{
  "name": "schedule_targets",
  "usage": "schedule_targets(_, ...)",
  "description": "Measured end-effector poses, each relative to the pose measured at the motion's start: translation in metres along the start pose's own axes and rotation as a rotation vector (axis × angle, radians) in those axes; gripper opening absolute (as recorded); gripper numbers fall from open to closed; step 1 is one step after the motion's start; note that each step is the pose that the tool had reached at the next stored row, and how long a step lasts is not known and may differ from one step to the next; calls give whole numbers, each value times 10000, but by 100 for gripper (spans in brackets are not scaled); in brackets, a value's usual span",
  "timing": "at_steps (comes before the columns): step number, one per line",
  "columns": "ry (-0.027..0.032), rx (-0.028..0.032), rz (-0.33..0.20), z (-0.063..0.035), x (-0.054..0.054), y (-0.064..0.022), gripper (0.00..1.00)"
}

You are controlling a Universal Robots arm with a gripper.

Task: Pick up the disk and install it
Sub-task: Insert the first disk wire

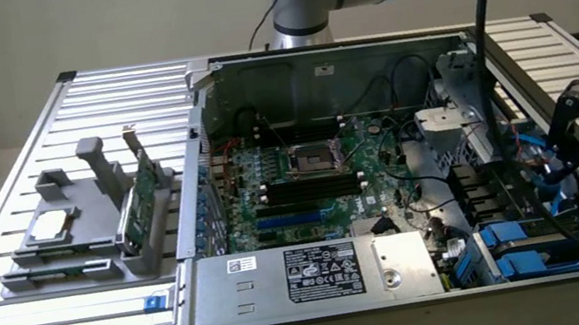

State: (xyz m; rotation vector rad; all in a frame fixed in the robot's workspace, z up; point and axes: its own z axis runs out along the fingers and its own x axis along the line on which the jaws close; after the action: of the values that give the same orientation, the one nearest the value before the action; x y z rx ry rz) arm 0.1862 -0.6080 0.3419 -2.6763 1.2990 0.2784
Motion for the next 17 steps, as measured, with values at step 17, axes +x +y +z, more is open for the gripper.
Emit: schedule_targets(17, 382, 404, -299, 11, -40, 37, 33)
